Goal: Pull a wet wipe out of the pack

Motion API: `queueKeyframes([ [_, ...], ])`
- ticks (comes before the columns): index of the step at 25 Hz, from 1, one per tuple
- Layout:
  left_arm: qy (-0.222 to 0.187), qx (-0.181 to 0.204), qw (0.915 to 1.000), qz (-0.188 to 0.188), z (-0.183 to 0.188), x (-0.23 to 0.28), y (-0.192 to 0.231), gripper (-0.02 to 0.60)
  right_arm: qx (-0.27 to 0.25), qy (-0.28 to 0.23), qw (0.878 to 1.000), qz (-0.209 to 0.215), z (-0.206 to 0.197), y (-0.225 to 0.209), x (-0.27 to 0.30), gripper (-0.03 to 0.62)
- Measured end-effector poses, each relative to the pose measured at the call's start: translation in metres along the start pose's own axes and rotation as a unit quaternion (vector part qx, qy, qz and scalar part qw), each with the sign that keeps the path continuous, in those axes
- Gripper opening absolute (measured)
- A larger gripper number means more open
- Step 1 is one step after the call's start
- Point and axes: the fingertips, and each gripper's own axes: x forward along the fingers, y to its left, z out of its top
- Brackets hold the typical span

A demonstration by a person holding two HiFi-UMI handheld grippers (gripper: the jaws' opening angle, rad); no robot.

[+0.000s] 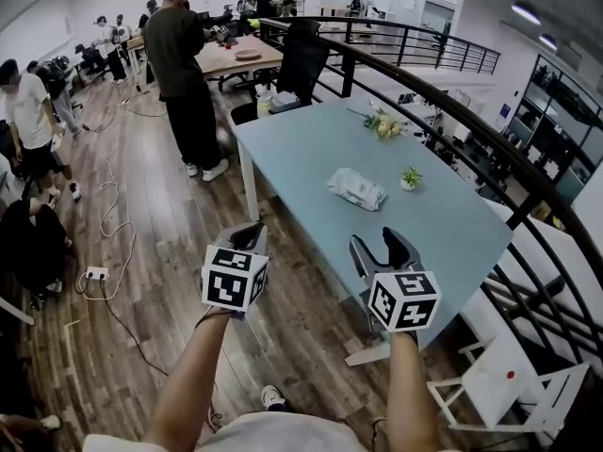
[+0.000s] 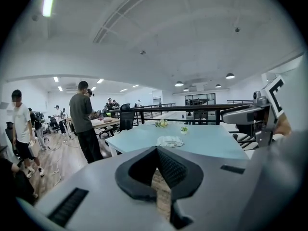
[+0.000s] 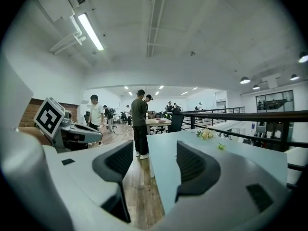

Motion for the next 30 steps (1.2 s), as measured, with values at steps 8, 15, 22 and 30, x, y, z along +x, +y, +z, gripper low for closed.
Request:
queueKeyframes([
  [8, -0.003, 0.002, 0.9996, -0.029, 0.003, 0.016, 0.024, -0.009, 0.007, 0.001, 0.999, -0.033, 0.004, 0.010, 0.018, 0.276],
  [15, 0.004, 0.005, 0.9989, -0.047, -0.004, 0.028, 0.030, -0.010, 0.010, 0.009, 0.998, -0.054, -0.002, 0.010, 0.024, 0.276],
  [22, 0.013, 0.017, 0.9980, -0.059, -0.007, 0.039, 0.027, -0.009, 0.017, 0.011, 0.998, -0.064, -0.005, 0.004, 0.030, 0.276],
  [30, 0.014, 0.019, 0.9981, -0.057, -0.004, 0.065, 0.032, -0.009, 0.010, 0.008, 0.997, -0.070, -0.002, -0.016, 0.050, 0.276],
])
